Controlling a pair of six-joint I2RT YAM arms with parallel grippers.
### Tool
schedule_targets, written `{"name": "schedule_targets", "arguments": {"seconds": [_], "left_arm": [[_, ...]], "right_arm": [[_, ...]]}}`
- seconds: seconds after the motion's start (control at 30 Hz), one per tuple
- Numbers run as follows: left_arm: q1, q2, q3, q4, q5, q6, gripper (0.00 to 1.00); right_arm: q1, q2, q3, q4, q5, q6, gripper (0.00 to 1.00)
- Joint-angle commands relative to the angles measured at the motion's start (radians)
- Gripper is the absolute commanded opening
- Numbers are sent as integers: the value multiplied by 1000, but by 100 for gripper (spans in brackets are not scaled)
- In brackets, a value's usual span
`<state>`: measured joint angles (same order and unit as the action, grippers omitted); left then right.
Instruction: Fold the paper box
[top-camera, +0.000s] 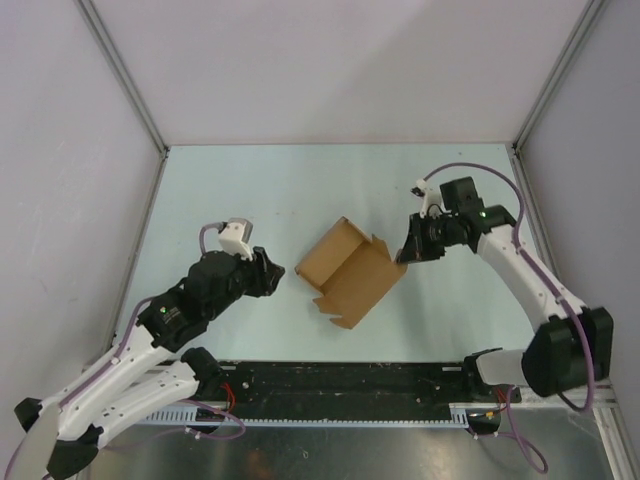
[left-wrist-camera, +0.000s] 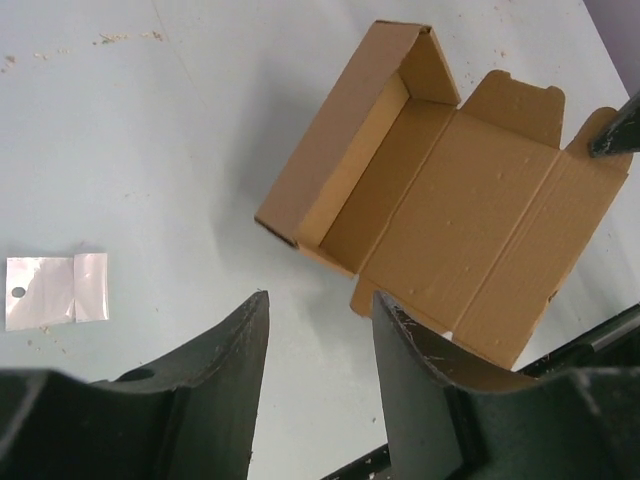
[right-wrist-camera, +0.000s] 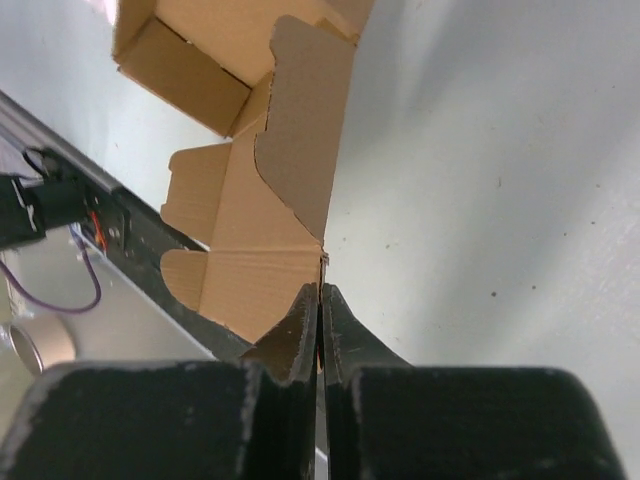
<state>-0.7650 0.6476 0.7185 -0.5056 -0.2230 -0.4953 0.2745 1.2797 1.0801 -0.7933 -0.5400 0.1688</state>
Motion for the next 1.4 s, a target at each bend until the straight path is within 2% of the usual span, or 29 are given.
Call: {"name": "schedule_targets", "arguments": {"seconds": [0.0, 0.17, 0.27, 0.47, 0.57, 0.67, 0.7, 0.83, 0.97, 1.03, 1.07, 1.2, 1.3, 1.37], "left_arm": [[7, 18, 47, -5, 30, 21, 51], [7, 34, 41, -7, 34, 29, 52], [7, 40, 39, -7, 39, 37, 52], [7, 50, 22, -7, 31, 43, 54], [9, 64, 22, -7, 28, 55, 54], [10, 69, 16, -7, 28, 61, 54], [10, 66, 12, -4, 30, 60, 54], [13, 58, -7, -5, 25, 49, 54], [13, 49, -22, -5, 21, 44, 54], [15, 38, -27, -5, 17, 41, 54], [15, 38, -30, -5, 14, 40, 54], [16, 30, -30, -7, 7, 40, 54], [16, 26, -27, -7, -7, 34, 54], [18, 20, -24, -5, -15, 31, 56]], "right_arm": [[-4, 130, 124, -205, -61, -166, 0], [-3, 208, 190, -242, -31, -166, 1], [2, 269, 256, -295, -14, -219, 4], [26, 403, 490, -432, 29, -269, 5], [54, 480, 627, -498, 55, -279, 12], [84, 572, 748, -564, 115, -290, 27], [92, 593, 768, -566, 123, -288, 33], [103, 653, 843, -523, 74, -264, 43], [108, 655, 862, -420, 69, -174, 62], [98, 635, 853, -350, 89, -128, 66], [92, 604, 841, -325, 106, -106, 71], [69, 531, 837, -216, 271, 100, 79], [55, 460, 810, -156, 343, 217, 81], [63, 414, 767, -127, 438, 352, 83]]}}
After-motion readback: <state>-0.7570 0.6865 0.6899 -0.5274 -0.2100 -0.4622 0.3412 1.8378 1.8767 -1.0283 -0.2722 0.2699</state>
